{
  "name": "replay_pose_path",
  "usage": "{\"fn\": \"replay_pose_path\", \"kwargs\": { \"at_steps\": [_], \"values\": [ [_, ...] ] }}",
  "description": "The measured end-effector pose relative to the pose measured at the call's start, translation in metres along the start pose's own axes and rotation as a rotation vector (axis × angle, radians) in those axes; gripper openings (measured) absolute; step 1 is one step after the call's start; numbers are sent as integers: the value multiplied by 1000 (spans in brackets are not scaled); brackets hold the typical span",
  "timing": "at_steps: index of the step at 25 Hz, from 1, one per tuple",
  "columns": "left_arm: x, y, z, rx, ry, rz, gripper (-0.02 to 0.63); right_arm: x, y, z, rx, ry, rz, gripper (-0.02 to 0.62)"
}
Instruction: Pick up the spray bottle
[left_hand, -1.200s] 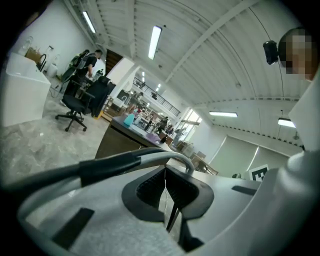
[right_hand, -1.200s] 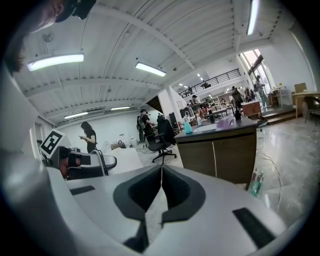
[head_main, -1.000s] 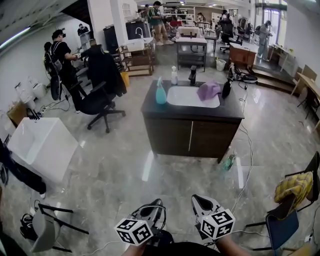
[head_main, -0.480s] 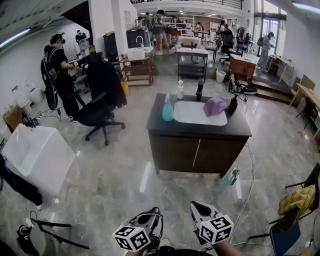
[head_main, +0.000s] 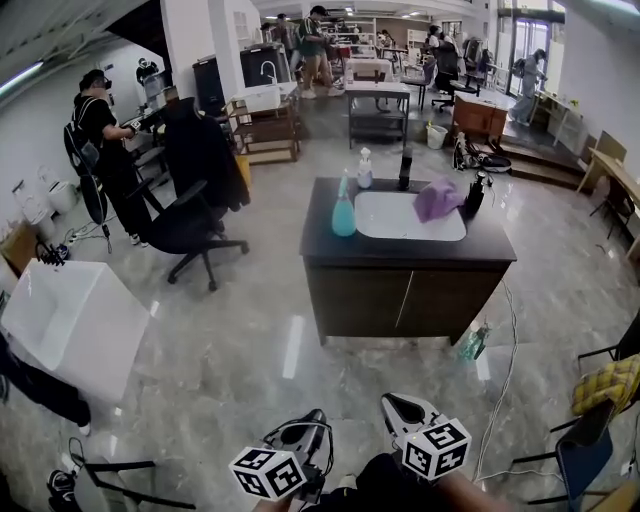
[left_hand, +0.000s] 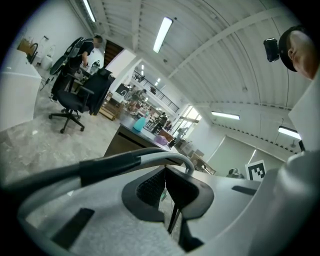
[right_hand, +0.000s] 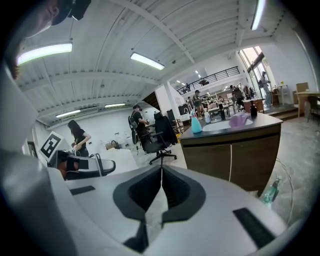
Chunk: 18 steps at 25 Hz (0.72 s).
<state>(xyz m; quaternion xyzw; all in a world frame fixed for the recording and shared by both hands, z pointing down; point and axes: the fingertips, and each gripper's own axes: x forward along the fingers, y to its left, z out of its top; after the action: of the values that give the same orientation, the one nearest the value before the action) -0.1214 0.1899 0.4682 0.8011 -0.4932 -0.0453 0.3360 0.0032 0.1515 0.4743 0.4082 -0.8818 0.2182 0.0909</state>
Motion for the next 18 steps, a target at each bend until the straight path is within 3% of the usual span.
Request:
{"fn": "replay_pose_path", "kwargs": {
  "at_steps": [6,18],
  "values": [
    [25,17,10,-3,18,-1,9,27,-21,12,15,-16,-29,8],
    [106,48,61,-12,21,41,9,106,-74,63,16,-7,4,8]
  ]
}}
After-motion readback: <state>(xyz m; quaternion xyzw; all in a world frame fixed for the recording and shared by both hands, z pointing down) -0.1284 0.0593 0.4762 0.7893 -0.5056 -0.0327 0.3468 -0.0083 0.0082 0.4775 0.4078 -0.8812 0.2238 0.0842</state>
